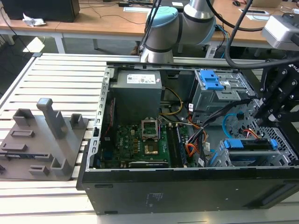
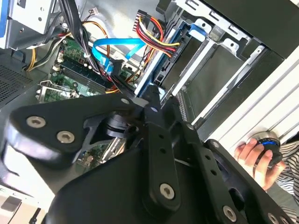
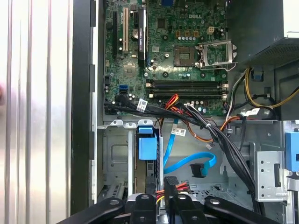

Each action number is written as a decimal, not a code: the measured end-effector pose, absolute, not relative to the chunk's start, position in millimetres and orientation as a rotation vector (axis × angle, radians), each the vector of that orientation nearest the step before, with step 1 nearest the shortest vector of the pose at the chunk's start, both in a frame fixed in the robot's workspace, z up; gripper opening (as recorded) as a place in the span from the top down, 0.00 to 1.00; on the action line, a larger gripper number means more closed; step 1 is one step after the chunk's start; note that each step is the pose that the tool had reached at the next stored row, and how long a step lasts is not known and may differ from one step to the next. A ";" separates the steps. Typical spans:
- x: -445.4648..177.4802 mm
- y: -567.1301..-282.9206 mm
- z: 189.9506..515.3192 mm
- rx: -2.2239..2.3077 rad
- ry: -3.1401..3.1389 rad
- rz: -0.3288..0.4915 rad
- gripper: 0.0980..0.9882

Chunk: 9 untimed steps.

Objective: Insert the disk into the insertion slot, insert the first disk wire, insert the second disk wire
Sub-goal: 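Insert the second disk wire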

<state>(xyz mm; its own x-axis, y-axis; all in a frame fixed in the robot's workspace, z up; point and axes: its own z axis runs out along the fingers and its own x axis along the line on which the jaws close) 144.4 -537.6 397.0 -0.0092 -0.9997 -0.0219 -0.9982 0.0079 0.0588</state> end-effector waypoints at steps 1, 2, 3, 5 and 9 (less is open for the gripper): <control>144.4 -537.6 397.0 2.193 -2.212 -0.089 0.77; 144.2 -536.2 396.8 2.193 -2.212 -0.089 0.77; 142.8 -533.4 395.9 2.195 -2.210 -0.089 0.77; 141.4 -531.3 393.6 2.204 -2.201 -0.090 0.77; 140.4 -529.6 385.4 2.321 -2.078 -0.089 0.77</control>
<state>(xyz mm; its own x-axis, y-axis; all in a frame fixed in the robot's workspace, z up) 140.4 -529.6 385.4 0.1092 -0.9937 -0.0255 -0.9923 -0.1105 0.0567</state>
